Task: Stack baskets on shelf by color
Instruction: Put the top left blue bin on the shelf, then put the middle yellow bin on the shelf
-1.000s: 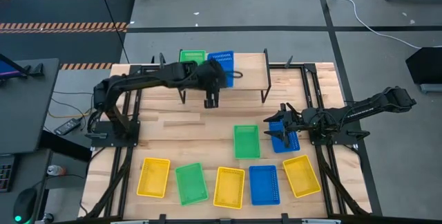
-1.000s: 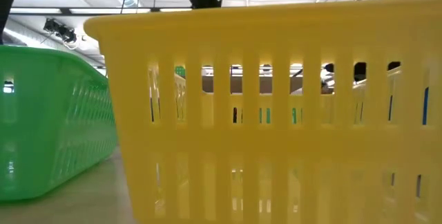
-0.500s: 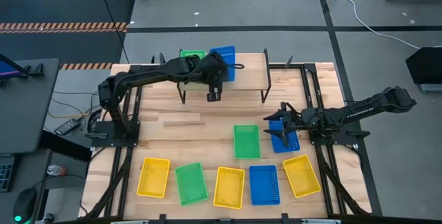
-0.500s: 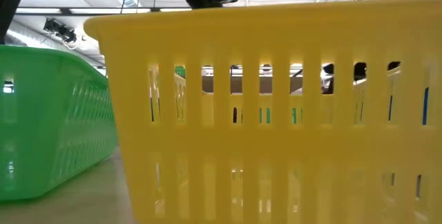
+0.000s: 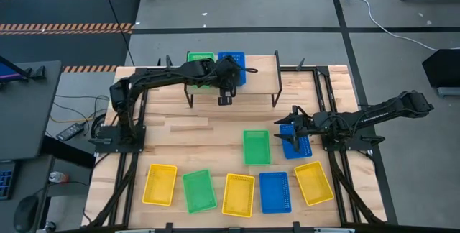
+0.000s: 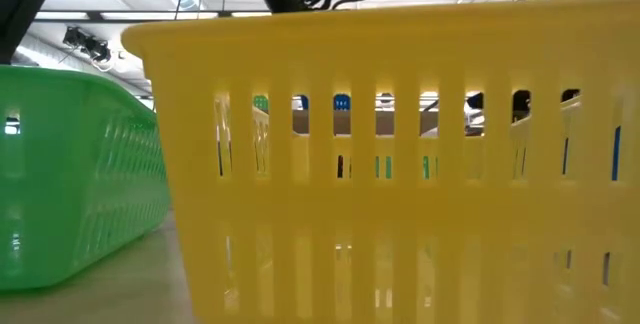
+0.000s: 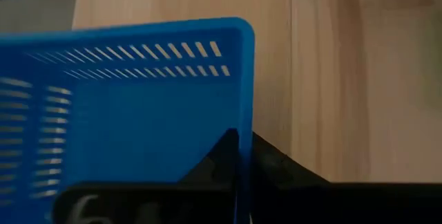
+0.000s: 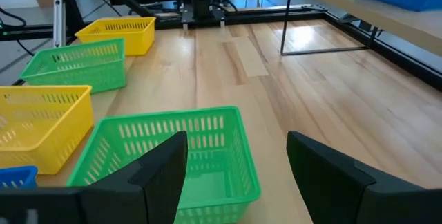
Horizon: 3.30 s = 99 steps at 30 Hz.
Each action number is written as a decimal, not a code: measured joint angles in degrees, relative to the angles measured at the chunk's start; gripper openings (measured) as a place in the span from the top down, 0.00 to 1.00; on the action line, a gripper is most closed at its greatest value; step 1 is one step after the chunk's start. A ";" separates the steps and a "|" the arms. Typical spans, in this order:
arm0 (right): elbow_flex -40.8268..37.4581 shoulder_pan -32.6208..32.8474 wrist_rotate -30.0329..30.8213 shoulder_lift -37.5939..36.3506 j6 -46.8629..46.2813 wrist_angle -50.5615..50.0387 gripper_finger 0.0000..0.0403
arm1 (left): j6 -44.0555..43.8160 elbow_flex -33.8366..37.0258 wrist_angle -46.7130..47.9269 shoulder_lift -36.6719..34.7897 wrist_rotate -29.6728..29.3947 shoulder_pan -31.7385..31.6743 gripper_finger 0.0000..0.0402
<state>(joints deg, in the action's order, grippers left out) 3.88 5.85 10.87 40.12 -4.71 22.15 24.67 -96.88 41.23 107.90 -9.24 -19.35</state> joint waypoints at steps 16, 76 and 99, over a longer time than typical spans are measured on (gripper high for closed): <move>0.00 0.00 -0.02 0.00 0.39 0.02 0.37 | -1.18 -3.99 1.11 -0.55 -3.72 0.61 0.85; -0.02 0.00 -0.07 -0.02 0.37 -0.04 0.37 | -23.61 -13.76 32.58 -0.99 -1.91 20.25 0.75; 0.00 0.02 -0.68 0.00 -2.72 0.00 0.37 | -34.87 13.95 -7.80 -0.79 0.50 41.69 0.75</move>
<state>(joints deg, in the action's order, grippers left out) 3.88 5.87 10.20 40.12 -7.43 22.15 -10.20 -82.93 33.43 107.11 -8.74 22.33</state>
